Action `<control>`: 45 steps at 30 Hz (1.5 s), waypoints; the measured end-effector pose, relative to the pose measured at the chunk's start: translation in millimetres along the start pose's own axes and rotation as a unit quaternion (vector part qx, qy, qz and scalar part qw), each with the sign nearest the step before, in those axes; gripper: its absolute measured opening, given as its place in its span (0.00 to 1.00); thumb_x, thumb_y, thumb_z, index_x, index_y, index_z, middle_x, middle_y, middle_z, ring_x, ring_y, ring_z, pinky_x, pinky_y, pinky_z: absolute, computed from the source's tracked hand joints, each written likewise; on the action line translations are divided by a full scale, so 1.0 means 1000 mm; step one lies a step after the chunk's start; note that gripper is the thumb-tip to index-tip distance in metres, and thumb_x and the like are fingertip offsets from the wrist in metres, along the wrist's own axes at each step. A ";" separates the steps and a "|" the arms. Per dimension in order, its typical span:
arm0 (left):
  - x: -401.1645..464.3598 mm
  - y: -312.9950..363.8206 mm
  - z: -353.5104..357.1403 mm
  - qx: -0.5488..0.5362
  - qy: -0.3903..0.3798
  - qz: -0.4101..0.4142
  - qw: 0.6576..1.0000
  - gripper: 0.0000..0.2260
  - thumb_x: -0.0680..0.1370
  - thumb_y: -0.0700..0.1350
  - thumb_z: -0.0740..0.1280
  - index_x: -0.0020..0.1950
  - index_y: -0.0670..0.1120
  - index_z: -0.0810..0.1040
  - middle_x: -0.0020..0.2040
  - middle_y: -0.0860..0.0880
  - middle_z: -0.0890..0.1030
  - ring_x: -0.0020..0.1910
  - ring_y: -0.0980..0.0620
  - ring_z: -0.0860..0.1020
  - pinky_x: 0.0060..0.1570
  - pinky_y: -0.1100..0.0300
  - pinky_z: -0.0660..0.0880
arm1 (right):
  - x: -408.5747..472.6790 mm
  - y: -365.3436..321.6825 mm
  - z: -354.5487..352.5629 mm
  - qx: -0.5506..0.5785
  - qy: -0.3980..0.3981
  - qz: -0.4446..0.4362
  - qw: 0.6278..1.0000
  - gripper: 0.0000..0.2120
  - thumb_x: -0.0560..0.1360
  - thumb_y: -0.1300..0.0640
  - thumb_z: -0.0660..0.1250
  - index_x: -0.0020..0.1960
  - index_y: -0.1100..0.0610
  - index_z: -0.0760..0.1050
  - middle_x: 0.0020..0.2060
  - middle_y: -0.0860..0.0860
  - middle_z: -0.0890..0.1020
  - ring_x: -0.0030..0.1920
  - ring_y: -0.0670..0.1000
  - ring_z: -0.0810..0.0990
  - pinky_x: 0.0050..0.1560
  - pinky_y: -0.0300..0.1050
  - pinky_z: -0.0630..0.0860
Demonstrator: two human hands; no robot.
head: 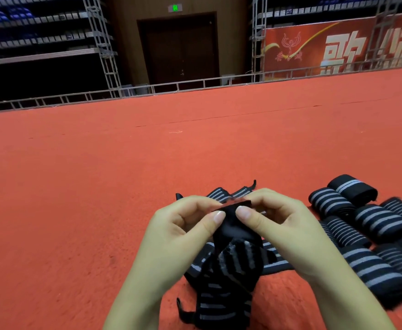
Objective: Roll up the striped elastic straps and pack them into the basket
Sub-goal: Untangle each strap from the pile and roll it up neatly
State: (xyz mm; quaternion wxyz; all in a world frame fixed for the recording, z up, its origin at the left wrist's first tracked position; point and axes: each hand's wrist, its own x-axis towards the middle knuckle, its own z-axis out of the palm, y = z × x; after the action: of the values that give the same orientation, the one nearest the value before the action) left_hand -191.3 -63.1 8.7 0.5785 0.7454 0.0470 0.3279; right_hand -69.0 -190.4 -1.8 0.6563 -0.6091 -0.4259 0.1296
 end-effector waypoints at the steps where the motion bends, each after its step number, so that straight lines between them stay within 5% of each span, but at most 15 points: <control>1: 0.001 0.000 -0.001 0.003 0.002 0.009 1.000 0.05 0.74 0.39 0.71 0.44 0.48 0.84 0.39 0.49 0.86 0.38 0.56 0.83 0.38 0.67 0.76 | 0.001 -0.002 0.000 0.017 -0.016 -0.005 1.000 0.08 0.68 0.49 0.72 0.42 0.53 0.82 0.38 0.51 0.83 0.41 0.48 0.80 0.45 0.45 0.77; 4: 0.009 -0.003 0.004 -0.023 0.046 0.033 0.998 0.03 0.72 0.43 0.71 0.45 0.48 0.83 0.41 0.51 0.85 0.41 0.58 0.82 0.41 0.67 0.76 | 0.011 -0.009 0.007 0.050 0.002 -0.030 0.998 0.07 0.71 0.53 0.73 0.38 0.55 0.79 0.31 0.47 0.80 0.35 0.44 0.76 0.37 0.36 0.73; 10: 0.015 -0.014 0.016 -0.066 0.025 -0.003 0.997 0.14 0.68 0.55 0.73 0.52 0.58 0.79 0.52 0.48 0.85 0.52 0.48 0.83 0.52 0.54 0.79 | 0.044 -0.025 0.024 0.113 0.117 -0.109 0.981 0.10 0.75 0.60 0.69 0.36 0.50 0.80 0.32 0.46 0.81 0.36 0.45 0.78 0.40 0.40 0.76; 15: 0.028 -0.003 0.016 -0.120 0.083 0.001 0.989 0.15 0.74 0.39 0.71 0.57 0.51 0.75 0.48 0.45 0.86 0.47 0.47 0.84 0.46 0.55 0.81 | 0.072 -0.044 0.025 0.175 0.151 -0.119 0.966 0.06 0.77 0.58 0.68 0.40 0.53 0.78 0.35 0.49 0.81 0.39 0.48 0.78 0.42 0.43 0.76; 18: 0.036 0.012 0.014 -0.143 0.085 0.028 0.986 0.25 0.78 0.32 0.64 0.67 0.58 0.68 0.48 0.45 0.86 0.47 0.47 0.84 0.44 0.56 0.81 | 0.078 -0.042 0.021 0.118 0.118 -0.122 0.978 0.10 0.76 0.46 0.64 0.50 0.51 0.77 0.44 0.57 0.81 0.45 0.54 0.79 0.51 0.50 0.76; 20: 0.040 0.020 0.012 -0.155 0.087 0.061 0.982 0.31 0.79 0.31 0.61 0.70 0.63 0.64 0.50 0.46 0.85 0.49 0.50 0.84 0.44 0.58 0.80 | 0.073 -0.037 0.018 0.080 0.093 -0.125 0.985 0.13 0.74 0.42 0.64 0.51 0.50 0.76 0.44 0.50 0.83 0.46 0.47 0.80 0.51 0.45 0.76; 23: 0.047 0.025 0.010 -0.162 0.098 0.108 0.976 0.33 0.79 0.28 0.59 0.69 0.64 0.68 0.56 0.47 0.84 0.54 0.51 0.82 0.48 0.60 0.79 | 0.061 -0.030 0.016 0.006 0.095 -0.154 0.984 0.02 0.77 0.56 0.68 0.46 0.52 0.76 0.40 0.43 0.83 0.43 0.41 0.80 0.45 0.34 0.74; 27: 0.051 0.021 0.006 -0.129 0.083 0.126 0.980 0.36 0.78 0.26 0.60 0.67 0.69 0.70 0.56 0.52 0.83 0.55 0.53 0.80 0.54 0.58 0.78 | 0.055 -0.019 0.014 -0.040 0.120 -0.119 0.985 0.05 0.76 0.61 0.68 0.42 0.54 0.75 0.37 0.44 0.82 0.39 0.43 0.80 0.42 0.40 0.75; 30: 0.053 0.020 -0.003 -0.067 0.046 0.113 0.990 0.31 0.73 0.34 0.65 0.63 0.69 0.75 0.61 0.56 0.81 0.60 0.55 0.77 0.59 0.56 0.75 | 0.053 -0.016 0.010 -0.063 0.115 -0.102 0.986 0.06 0.74 0.61 0.70 0.40 0.55 0.75 0.34 0.47 0.82 0.35 0.45 0.80 0.39 0.44 0.75; 33: 0.059 0.024 -0.013 -0.095 0.057 0.080 0.991 0.18 0.71 0.40 0.65 0.54 0.58 0.85 0.49 0.50 0.85 0.49 0.52 0.81 0.49 0.60 0.78 | 0.052 -0.016 0.012 -0.087 0.109 -0.095 0.986 0.07 0.72 0.61 0.72 0.38 0.55 0.76 0.33 0.49 0.82 0.35 0.45 0.80 0.39 0.45 0.75; 36: 0.062 0.028 -0.015 -0.111 0.093 0.071 0.987 0.07 0.74 0.44 0.70 0.50 0.52 0.86 0.48 0.44 0.85 0.49 0.47 0.82 0.51 0.55 0.79 | 0.052 -0.012 0.015 -0.127 0.132 -0.100 0.978 0.07 0.71 0.58 0.73 0.37 0.53 0.76 0.35 0.47 0.81 0.39 0.44 0.80 0.41 0.39 0.75; 40: 0.065 0.027 -0.011 -0.095 0.148 0.070 0.982 0.10 0.75 0.49 0.65 0.49 0.51 0.85 0.45 0.48 0.85 0.47 0.50 0.82 0.50 0.55 0.79 | 0.047 -0.011 0.020 -0.140 0.139 -0.104 0.975 0.10 0.73 0.54 0.71 0.36 0.52 0.73 0.32 0.44 0.77 0.33 0.43 0.75 0.36 0.33 0.69; 45: 0.070 0.027 -0.008 -0.119 0.205 0.037 0.971 0.09 0.81 0.43 0.63 0.52 0.47 0.83 0.34 0.51 0.82 0.33 0.56 0.79 0.33 0.63 0.77 | 0.037 -0.009 0.025 0.072 -0.001 0.022 0.997 0.10 0.75 0.49 0.68 0.37 0.51 0.73 0.32 0.53 0.73 0.33 0.52 0.69 0.35 0.49 0.65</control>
State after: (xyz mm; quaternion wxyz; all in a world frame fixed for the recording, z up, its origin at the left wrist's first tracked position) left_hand -149.6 -33.4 64.0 0.6286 0.5893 0.0973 0.4982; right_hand -68.3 -149.8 18.4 0.6954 -0.5691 -0.4024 0.1749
